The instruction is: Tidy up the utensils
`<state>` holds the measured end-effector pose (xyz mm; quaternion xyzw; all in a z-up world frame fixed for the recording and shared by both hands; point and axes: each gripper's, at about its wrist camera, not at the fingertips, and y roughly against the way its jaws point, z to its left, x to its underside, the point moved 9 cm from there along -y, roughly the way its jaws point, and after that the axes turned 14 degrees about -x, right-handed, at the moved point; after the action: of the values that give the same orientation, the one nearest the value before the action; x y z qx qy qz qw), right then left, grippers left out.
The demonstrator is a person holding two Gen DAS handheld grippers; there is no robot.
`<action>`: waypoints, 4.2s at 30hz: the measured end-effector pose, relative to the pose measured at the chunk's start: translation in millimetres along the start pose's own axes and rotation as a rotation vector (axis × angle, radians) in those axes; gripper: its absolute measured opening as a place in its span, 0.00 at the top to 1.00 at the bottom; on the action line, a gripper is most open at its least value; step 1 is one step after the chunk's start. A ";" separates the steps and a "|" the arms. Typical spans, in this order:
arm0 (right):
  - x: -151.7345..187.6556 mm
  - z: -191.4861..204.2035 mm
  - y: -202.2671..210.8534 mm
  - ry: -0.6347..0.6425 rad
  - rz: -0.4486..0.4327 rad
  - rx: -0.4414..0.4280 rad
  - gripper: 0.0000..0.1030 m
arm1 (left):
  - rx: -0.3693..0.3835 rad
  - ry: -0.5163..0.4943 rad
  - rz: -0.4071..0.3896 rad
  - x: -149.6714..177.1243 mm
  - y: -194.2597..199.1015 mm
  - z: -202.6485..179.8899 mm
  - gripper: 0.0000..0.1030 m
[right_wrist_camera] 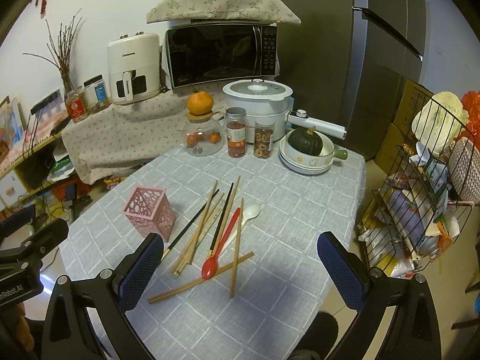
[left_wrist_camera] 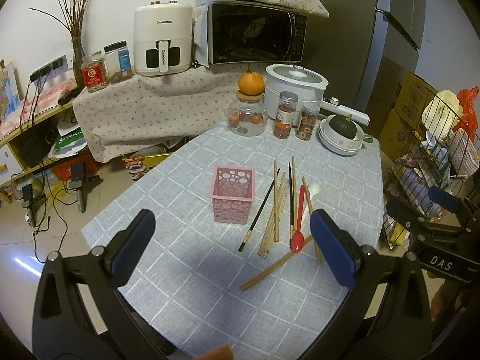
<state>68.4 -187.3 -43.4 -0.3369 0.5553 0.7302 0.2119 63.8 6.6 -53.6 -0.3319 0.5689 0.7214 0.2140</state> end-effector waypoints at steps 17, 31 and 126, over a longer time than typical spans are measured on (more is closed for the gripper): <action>-3.9 -1.1 4.2 -0.009 -0.006 0.002 0.00 | 0.003 -0.007 -0.001 1.4 -0.1 -2.0 0.01; -3.5 -1.1 4.0 -0.009 -0.007 0.002 0.00 | 0.002 -0.008 -0.002 1.5 0.2 -2.8 0.01; 76.0 -160.8 -79.6 -0.362 0.379 0.008 0.00 | 0.358 -0.096 0.563 62.0 -192.8 -208.7 0.82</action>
<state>112.2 -322.2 -177.0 -0.0901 0.5643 0.8032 0.1685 202.6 -148.3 -256.9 -0.0845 0.7452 0.6556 0.0877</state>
